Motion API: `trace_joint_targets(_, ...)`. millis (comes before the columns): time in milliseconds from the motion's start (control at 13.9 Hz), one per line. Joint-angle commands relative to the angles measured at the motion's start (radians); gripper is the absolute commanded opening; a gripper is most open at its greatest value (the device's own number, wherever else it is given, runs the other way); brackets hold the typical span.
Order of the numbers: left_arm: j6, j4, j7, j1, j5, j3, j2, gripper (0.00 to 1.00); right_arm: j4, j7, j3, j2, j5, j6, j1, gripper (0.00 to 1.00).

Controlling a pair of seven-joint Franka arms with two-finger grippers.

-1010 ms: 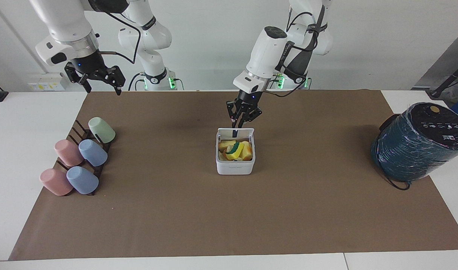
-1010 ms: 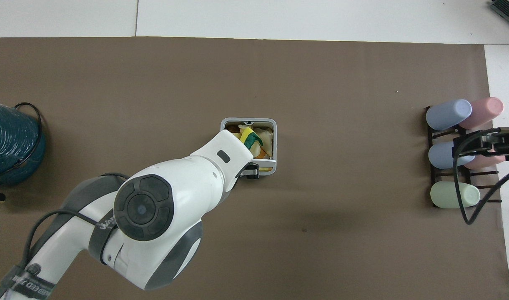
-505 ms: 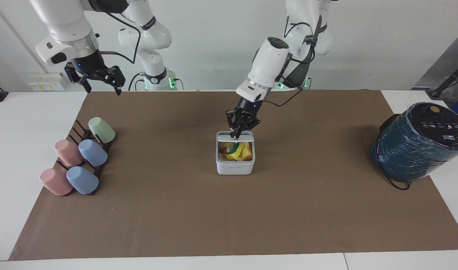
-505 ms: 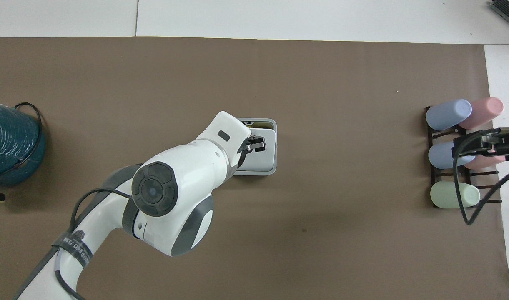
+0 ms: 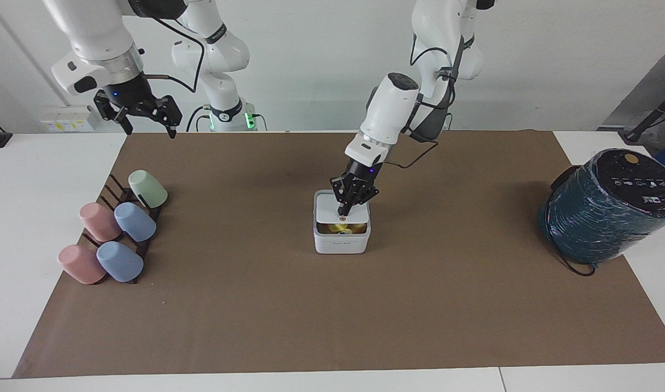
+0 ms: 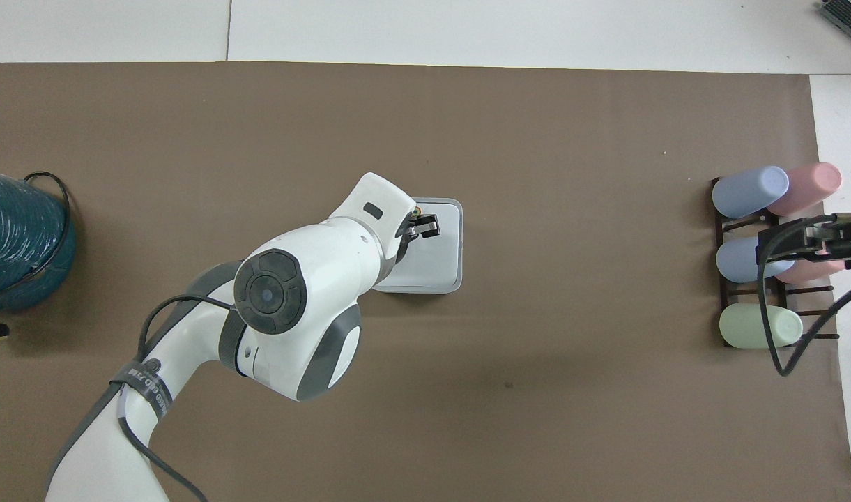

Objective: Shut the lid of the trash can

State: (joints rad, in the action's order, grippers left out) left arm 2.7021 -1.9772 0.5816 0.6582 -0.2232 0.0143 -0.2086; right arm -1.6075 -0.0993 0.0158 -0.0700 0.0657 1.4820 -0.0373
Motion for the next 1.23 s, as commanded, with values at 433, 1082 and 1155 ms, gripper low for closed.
trace_joint_targets(433,0.024,0.015,-0.011,-0.003,-0.019,-0.004,-0.066,0.13,-0.023,0.018,-0.002,-0.022,-0.004,0.009,0.005,1.0)
trace_joint_targets(1082,0.047,0.024,-0.006,0.006,-0.018,-0.004,-0.112,0.15,-0.025,0.018,-0.002,-0.022,-0.004,0.009,0.004,1.0)
trace_joint_targets(1155,0.045,0.032,-0.006,-0.002,-0.018,-0.004,-0.112,0.15,-0.023,0.018,-0.002,-0.022,-0.004,0.009,0.004,1.0)
